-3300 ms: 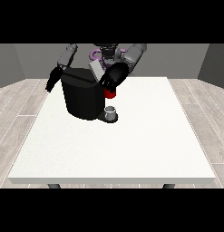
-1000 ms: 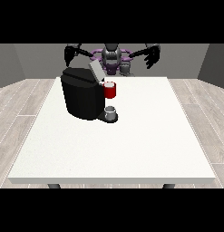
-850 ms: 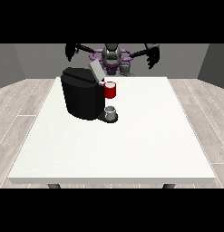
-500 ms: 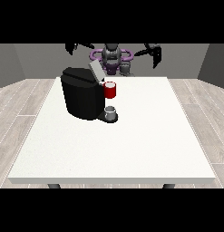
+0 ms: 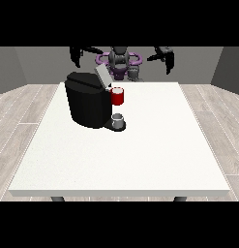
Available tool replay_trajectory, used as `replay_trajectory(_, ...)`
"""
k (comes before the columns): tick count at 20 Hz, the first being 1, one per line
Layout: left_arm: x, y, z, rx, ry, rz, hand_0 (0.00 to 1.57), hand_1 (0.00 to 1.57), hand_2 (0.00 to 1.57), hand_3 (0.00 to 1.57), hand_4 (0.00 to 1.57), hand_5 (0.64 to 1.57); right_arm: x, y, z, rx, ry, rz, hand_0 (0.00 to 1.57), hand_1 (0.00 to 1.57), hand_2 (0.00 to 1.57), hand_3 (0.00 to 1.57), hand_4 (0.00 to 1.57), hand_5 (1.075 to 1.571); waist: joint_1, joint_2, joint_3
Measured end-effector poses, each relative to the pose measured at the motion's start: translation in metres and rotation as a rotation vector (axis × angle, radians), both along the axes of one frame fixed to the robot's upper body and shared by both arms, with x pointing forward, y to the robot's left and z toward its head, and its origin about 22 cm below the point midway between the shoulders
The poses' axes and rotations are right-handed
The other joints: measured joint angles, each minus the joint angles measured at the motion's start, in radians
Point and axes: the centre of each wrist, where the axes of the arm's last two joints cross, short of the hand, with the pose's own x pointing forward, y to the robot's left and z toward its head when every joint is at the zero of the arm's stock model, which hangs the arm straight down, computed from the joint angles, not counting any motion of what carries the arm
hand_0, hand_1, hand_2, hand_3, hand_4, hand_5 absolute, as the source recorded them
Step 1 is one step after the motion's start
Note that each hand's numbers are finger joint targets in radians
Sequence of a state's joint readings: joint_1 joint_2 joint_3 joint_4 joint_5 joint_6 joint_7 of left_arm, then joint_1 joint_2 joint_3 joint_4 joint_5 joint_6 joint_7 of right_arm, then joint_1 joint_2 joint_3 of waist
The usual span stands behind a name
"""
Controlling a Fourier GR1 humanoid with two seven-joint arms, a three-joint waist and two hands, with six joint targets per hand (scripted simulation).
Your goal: Insert the coffee pod into the coffee machine and close the lid
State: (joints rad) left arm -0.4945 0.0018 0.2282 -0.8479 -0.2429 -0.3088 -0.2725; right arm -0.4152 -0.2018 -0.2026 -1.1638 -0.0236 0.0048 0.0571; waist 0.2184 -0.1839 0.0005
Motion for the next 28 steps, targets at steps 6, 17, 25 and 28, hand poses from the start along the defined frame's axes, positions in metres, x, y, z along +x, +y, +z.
replay_trajectory(6,-0.007,0.001,0.016,0.003,-0.04,0.019,0.0,0.0,0.0,0.0,0.35,1.571,0.014,0.004,0.002,0.06,0.033,-0.003,0.0,0.0,0.0,0.0,0.06,1.571,0.014,0.043,-0.0001)
replay_trajectory(17,-0.029,0.012,0.048,0.0,-0.112,0.055,0.0,0.0,0.0,0.0,0.36,1.571,0.036,0.031,0.013,0.035,0.018,0.087,0.0,0.0,0.0,0.0,0.0,1.571,-0.005,0.123,-0.0003)
replay_trajectory(25,-0.042,0.035,0.053,0.01,-0.149,0.129,0.0,0.0,0.0,0.0,0.34,1.571,0.051,0.062,0.036,0.005,-0.026,0.18,0.0,0.0,0.0,0.0,0.13,1.571,-0.057,0.175,-0.0008)
replay_trajectory(28,-0.043,0.044,0.059,0.016,-0.172,0.129,0.0,0.0,0.0,0.0,0.33,1.571,0.057,0.064,0.048,-0.006,-0.069,0.194,0.0,0.0,0.0,0.0,0.13,1.571,-0.053,0.198,-0.0022)
